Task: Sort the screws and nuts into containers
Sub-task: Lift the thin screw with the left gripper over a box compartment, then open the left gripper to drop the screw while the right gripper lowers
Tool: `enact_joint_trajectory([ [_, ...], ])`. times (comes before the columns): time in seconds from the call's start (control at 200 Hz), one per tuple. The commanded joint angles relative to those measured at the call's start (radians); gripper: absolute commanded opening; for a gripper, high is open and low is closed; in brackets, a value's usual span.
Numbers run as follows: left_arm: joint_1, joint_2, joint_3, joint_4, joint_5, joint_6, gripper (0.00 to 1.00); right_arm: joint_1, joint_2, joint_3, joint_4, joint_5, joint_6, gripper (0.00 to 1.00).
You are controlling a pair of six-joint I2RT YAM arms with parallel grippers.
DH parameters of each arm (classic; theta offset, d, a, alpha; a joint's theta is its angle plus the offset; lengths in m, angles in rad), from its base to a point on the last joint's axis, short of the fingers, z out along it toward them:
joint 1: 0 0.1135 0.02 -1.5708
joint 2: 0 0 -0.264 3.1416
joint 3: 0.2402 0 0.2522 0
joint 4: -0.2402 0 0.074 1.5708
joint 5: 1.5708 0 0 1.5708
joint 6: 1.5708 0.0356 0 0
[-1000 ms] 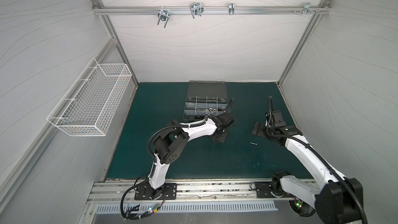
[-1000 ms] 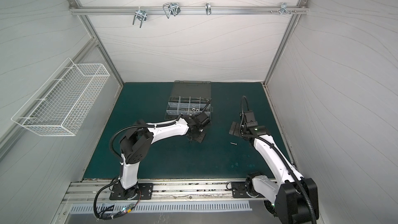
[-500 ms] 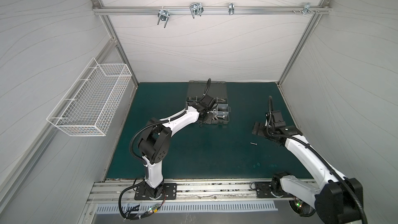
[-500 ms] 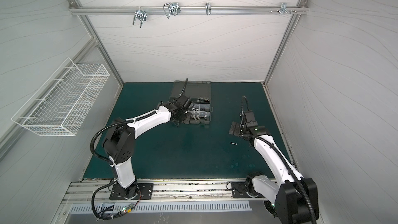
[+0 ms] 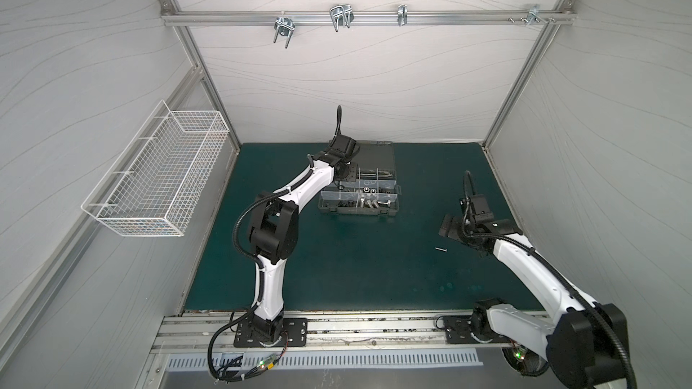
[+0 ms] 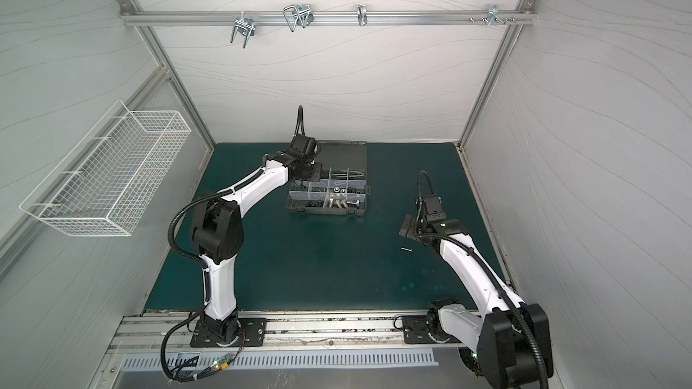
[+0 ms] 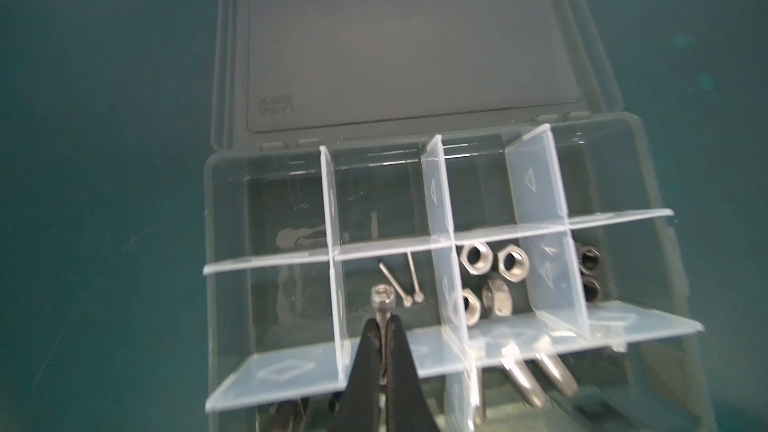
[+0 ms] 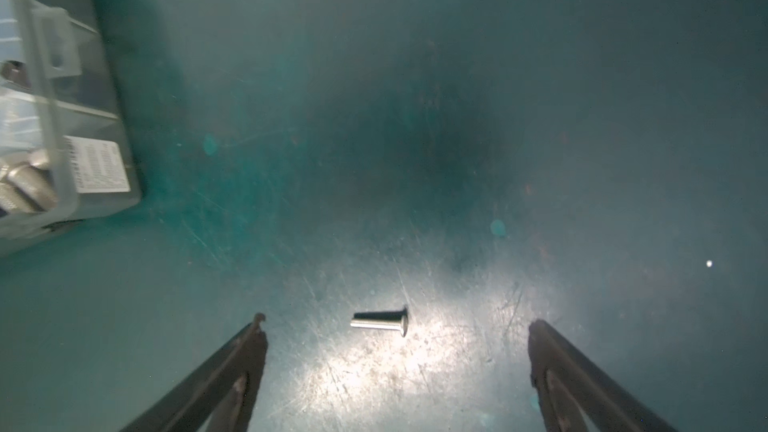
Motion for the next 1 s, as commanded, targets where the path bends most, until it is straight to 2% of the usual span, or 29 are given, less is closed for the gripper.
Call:
enact_joint_trajectory([
  [0.0,0.012,0.062,0.079,-0.031,0.042,0.052,0.00,-0.005,0.010,-0.015,-0.027,0.013,0.044,0.99],
  [0.24,0.023,0.128,0.142,-0.058,0.055,0.059,0.00,-0.001,0.058,-0.025,-0.021,0.004,0.074,0.99],
  [0.44,0.022,0.135,0.125,-0.062,0.055,0.054,0.00,0.042,0.107,-0.029,0.003,0.003,0.098,0.99],
  [0.941,0.023,0.139,0.098,-0.064,0.049,0.026,0.19,0.101,0.234,0.007,0.047,-0.012,0.107,0.94],
  [0.996,0.023,0.128,0.060,-0.058,0.049,0.023,0.21,0.105,0.239,0.008,0.051,-0.014,0.109,0.93],
])
